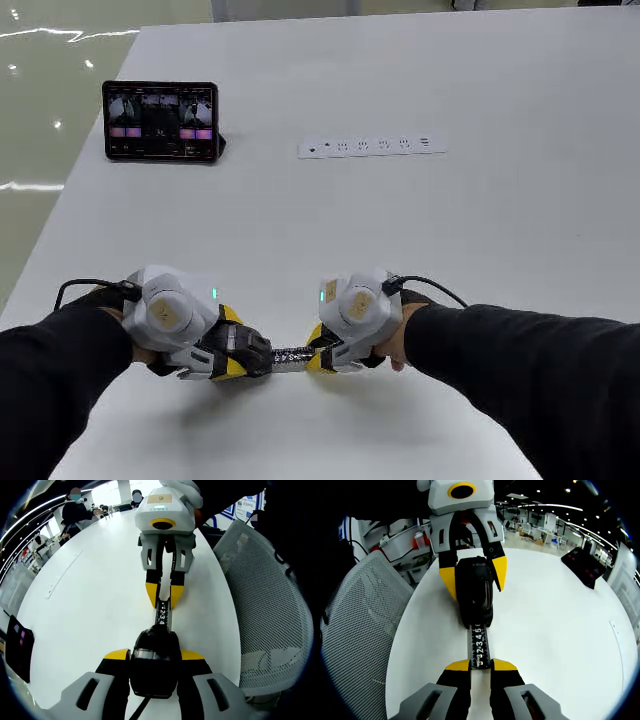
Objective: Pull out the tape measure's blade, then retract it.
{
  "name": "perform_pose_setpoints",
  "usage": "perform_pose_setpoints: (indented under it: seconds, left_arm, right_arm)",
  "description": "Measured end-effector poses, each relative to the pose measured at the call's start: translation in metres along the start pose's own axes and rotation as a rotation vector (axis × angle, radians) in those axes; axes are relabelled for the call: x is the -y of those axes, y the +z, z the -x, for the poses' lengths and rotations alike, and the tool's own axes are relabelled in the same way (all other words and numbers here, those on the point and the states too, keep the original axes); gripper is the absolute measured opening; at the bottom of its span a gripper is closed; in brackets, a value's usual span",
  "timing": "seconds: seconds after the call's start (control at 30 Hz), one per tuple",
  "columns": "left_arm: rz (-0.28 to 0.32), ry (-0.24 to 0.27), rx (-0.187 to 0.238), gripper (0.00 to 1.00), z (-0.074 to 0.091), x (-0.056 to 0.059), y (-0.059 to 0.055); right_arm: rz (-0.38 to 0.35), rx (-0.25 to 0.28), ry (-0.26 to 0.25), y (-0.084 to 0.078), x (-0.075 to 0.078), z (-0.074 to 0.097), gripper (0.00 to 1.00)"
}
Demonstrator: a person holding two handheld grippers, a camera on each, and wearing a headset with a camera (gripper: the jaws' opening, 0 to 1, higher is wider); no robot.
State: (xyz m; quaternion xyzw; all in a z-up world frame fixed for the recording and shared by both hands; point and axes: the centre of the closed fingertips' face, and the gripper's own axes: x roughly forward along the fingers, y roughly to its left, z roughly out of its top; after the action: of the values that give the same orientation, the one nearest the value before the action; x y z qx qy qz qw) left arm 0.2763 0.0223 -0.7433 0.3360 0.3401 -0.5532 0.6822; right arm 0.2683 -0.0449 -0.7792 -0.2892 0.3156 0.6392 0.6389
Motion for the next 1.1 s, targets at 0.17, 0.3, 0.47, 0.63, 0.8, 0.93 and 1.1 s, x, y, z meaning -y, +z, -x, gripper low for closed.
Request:
perform_pose_setpoints:
  seconds: [0.17,0.3,0.47,0.63,0.8,0.93,1.1]
  left_arm:
    - [0.001,0.002,0.000,0.31,0.000,0.000,0.000]
    - [0.001,0.001,0.001,0.31,0.000,0.000,0.001]
    - [0.004,0.004,0.005,0.31,0.000,0.000,0.001]
    - [0.005,0.006,0.009,0.31,0.000,0.000,0.001]
    - [0.010,0.006,0.010,0.31,-0.001,0.000,0.000]
    - [0.005,0.010,0.014,0.31,-0.001,0.001,0.000]
    - [0.006,0.007,0.014,0.31,-0.001,0.001,0.000]
  right_arm:
    - [-0.005,-0.002,-0.005,-0.002,0.000,0.002,0.10]
    - [-0.008,-0.002,-0.004,-0.004,0.000,0.003,0.10]
    - [-0.007,-0.004,-0.002,-0.006,0.000,0.005,0.10]
    - [-0.011,-0.005,-0.003,-0.008,0.000,0.006,0.10]
    - [-0.018,-0.004,-0.003,-0.011,-0.001,0.009,0.10]
    - [-0.021,-0.003,-0.005,-0.013,-0.001,0.010,0.10]
    - [-0.026,-0.002,-0.009,-0.015,-0.001,0.012,0.10]
